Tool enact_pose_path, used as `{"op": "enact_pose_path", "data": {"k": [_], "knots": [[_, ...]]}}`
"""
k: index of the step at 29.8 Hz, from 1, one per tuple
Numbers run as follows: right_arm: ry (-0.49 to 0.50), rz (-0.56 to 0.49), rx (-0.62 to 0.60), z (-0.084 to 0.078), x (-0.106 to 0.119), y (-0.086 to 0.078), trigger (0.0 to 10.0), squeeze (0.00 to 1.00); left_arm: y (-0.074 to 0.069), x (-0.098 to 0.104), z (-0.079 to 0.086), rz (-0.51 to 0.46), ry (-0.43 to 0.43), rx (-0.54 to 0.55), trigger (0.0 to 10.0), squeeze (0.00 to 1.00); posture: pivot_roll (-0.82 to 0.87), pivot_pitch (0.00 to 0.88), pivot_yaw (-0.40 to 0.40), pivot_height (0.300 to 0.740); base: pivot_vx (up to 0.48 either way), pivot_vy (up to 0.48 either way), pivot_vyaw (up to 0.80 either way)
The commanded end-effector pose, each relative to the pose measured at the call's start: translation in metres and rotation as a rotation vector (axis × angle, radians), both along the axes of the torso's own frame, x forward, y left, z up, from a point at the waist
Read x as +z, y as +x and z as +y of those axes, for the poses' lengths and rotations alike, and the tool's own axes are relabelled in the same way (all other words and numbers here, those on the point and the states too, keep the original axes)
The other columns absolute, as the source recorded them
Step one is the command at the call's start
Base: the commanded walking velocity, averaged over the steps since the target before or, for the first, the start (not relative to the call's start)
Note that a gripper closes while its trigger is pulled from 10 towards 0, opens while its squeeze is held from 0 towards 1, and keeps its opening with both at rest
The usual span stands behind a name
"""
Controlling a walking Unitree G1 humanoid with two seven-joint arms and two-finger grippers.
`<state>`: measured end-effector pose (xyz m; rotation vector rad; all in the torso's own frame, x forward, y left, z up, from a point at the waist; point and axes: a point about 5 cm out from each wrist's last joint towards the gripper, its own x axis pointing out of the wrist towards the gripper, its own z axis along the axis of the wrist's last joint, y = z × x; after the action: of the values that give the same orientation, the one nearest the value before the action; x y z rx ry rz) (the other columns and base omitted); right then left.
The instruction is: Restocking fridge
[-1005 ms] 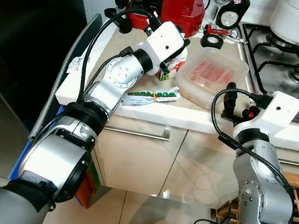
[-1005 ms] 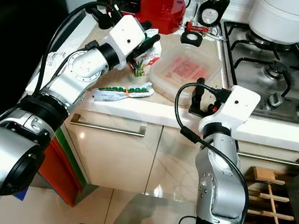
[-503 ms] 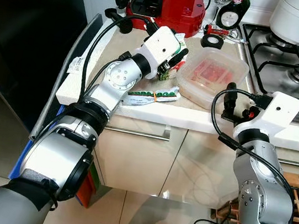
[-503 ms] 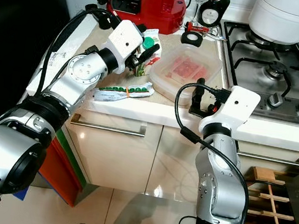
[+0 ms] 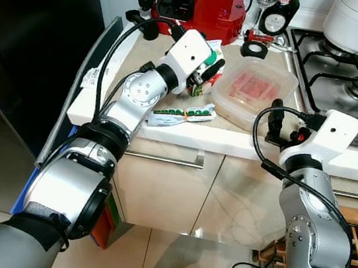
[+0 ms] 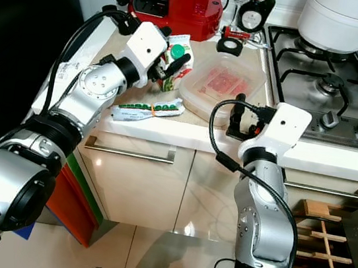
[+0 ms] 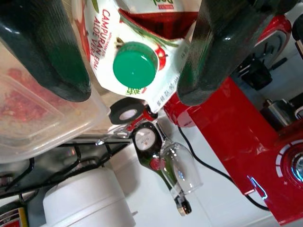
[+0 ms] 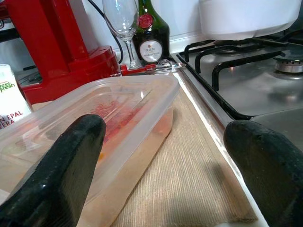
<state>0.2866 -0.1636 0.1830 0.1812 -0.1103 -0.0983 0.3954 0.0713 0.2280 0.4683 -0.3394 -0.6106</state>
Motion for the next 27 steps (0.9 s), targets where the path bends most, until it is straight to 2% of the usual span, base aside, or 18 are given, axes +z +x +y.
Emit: {"op": "enact_pose_path", "data": {"k": [1, 10, 18, 27], "knots": [[-0.002, 0.007, 0.002, 0.001, -0.002, -0.003, 10.0, 0.0, 0.0, 0.009, -0.006, -0.033, 0.023, -0.027, 10.0, 0.0, -0.24, 0.061, 0.042, 0.74, 0.0, 0.0, 0.0], [-0.004, 0.008, -0.002, 0.001, -0.002, -0.004, 10.0, 0.0, -0.002, 0.013, -0.014, -0.047, 0.005, -0.069, 10.0, 0.0, -0.24, 0.065, 0.041, 0.74, 0.0, 0.0, 0.0], [-0.006, 0.009, -0.001, 0.001, -0.002, -0.003, 10.0, 0.0, -0.002, 0.009, -0.019, -0.054, 0.053, -0.056, 10.0, 0.0, -0.24, 0.066, 0.041, 0.74, 0.0, 0.0, 0.0], [-0.006, 0.009, -0.001, 0.001, -0.002, -0.003, 10.0, 0.0, -0.002, 0.009, -0.019, -0.054, 0.053, -0.056, 10.0, 0.0, -0.24, 0.066, 0.041, 0.74, 0.0, 0.0, 0.0]]}}
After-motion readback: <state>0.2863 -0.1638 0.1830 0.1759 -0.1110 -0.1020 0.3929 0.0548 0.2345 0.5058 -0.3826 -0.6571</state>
